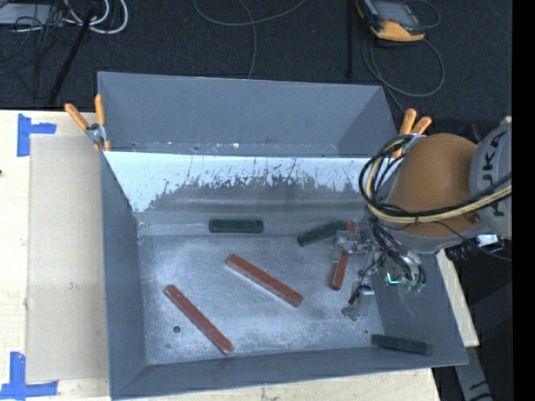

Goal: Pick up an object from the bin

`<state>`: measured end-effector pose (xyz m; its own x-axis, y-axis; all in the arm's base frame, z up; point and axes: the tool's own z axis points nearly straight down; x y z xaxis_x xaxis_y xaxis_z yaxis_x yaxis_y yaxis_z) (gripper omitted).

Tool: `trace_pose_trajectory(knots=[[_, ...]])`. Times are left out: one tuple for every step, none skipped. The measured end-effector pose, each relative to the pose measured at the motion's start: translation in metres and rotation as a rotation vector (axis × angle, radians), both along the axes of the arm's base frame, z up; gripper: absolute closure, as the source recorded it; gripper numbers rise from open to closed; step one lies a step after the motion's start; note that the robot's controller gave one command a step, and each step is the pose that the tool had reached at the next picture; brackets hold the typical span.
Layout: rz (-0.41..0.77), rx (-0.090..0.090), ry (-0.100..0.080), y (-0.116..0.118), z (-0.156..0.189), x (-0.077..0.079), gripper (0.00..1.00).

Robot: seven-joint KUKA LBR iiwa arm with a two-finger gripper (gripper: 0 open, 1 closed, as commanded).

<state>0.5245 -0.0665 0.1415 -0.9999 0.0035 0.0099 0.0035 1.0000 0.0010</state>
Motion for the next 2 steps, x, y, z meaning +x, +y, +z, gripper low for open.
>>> trace_pose_trajectory(knots=[[0.087,0.002,-0.007,0.061,0.011,-0.008,0.0],[0.044,0.001,-0.003,0.078,-0.076,0.016,0.0]])
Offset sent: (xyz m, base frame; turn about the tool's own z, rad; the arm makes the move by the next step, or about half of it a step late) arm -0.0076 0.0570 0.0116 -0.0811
